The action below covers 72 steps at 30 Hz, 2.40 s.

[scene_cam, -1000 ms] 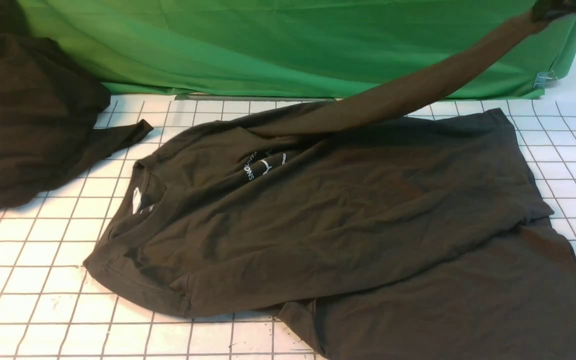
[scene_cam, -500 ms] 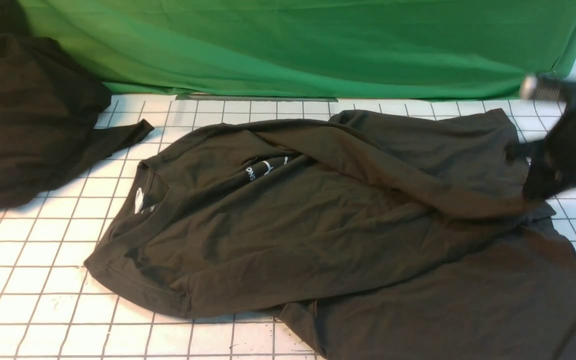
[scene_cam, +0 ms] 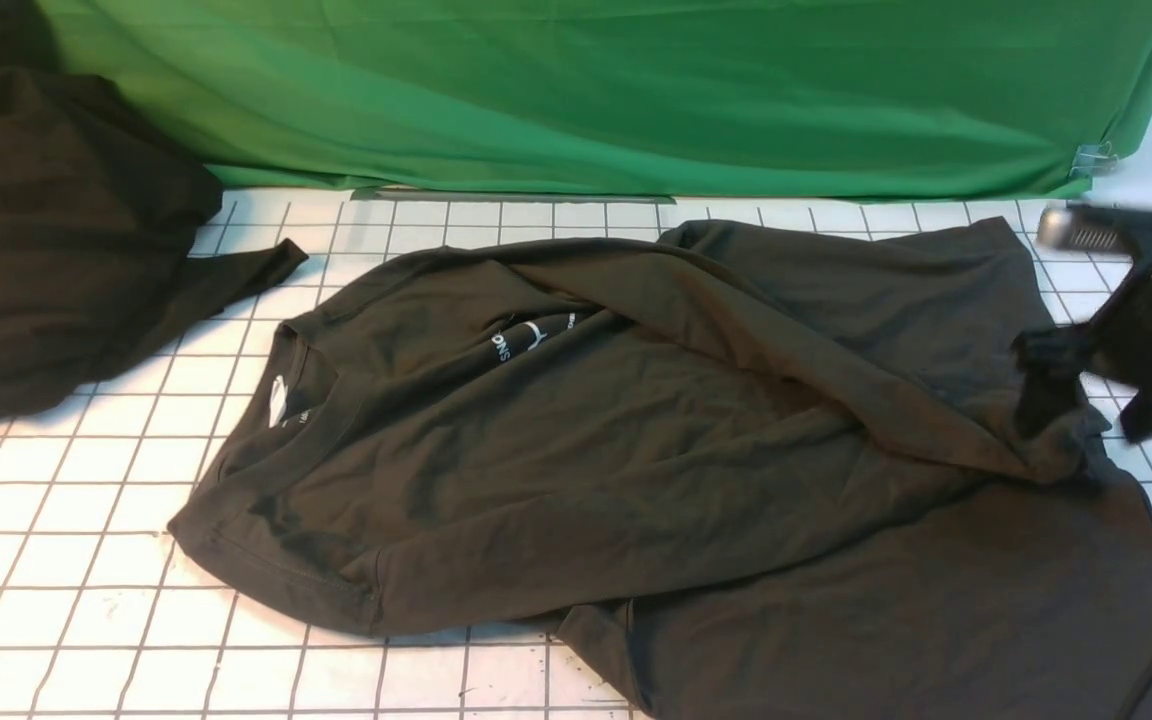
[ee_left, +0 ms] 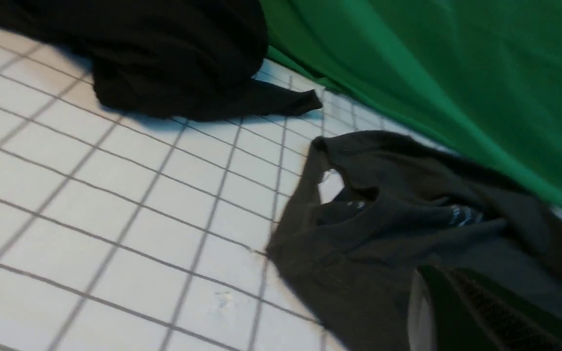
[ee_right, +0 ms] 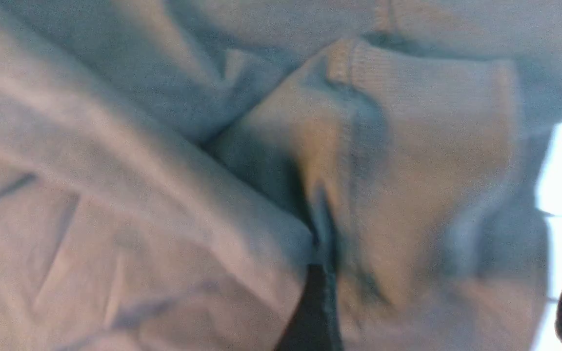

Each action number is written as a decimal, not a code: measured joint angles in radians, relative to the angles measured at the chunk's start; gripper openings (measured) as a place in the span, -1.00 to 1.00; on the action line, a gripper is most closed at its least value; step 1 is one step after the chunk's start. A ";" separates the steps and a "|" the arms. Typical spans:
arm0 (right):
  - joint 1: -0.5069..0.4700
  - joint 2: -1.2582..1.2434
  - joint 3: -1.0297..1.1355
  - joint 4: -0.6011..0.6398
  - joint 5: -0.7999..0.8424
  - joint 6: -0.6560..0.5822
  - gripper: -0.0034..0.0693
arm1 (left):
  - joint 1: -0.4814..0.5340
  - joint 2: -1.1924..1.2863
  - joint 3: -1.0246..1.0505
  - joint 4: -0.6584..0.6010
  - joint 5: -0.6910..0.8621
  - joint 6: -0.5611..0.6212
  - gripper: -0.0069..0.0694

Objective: Fold a long-sleeved shirt over a white checkered tablecloth.
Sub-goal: 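Grasp the near edge of the shirt at its hem and shoulder corners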

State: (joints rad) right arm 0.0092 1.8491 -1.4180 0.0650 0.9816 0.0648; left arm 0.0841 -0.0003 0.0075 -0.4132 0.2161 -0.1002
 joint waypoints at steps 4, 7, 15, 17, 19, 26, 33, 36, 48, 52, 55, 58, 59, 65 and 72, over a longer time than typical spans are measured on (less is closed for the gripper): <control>0.000 -0.066 -0.092 -0.065 0.143 -0.004 0.45 | 0.000 0.000 0.000 -0.178 -0.045 0.000 -0.76; 0.000 -0.182 -0.108 -0.119 0.209 -0.007 0.05 | 0.000 0.000 0.000 -0.222 -0.098 0.000 -0.76; 0.001 -0.436 0.078 -0.124 0.221 -0.027 -0.83 | 0.000 0.000 -0.007 -0.248 -0.241 -0.019 -0.76; 0.001 -0.526 0.184 -0.119 0.188 -0.028 -0.87 | 0.000 0.013 -0.119 -0.215 -0.191 -0.024 -0.76; 0.001 -0.545 0.220 -0.115 0.173 -0.029 -0.87 | 0.000 0.039 -0.182 -0.183 -0.160 -0.024 -0.76; 0.001 -0.589 0.396 -0.065 0.098 -0.032 -0.80 | 0.000 0.517 -0.637 0.071 0.371 0.002 -0.81; 0.001 -0.589 0.511 -0.054 -0.002 -0.033 -0.44 | -0.003 1.124 -0.830 0.048 0.728 0.250 -0.83; 0.001 -0.589 0.516 -0.053 -0.015 -0.033 -0.28 | -0.013 1.201 -0.835 0.060 0.719 0.265 -0.83; 0.035 -0.589 0.516 -0.025 -0.072 -0.036 -0.05 | -0.024 1.455 -0.860 0.108 0.564 0.148 -0.36; 0.081 -0.586 0.516 -0.023 -0.083 -0.037 -0.04 | -0.024 1.555 -0.936 0.139 0.510 0.112 0.14; 0.102 -0.586 0.516 -0.021 -0.087 -0.038 -0.04 | -0.024 1.635 -1.008 0.140 0.523 0.107 0.41; 0.108 -0.586 0.516 -0.020 -0.087 -0.042 -0.04 | -0.024 1.697 -1.057 0.141 0.560 0.111 0.53; 0.109 -0.586 0.516 -0.020 -0.087 -0.043 -0.04 | -0.024 1.719 -1.062 0.141 0.570 0.121 0.55; 0.109 -0.586 0.516 -0.020 -0.094 -0.049 -0.04 | -0.024 1.797 -1.067 0.141 0.562 0.137 0.52; 0.109 -0.586 0.516 -0.020 -0.106 -0.052 -0.04 | -0.023 1.825 -1.078 0.153 0.557 0.138 0.16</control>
State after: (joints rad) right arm 0.1178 1.2627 -0.9025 0.0448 0.8752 0.0131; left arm 0.0606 1.8251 -1.0707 -0.2603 0.7729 0.0380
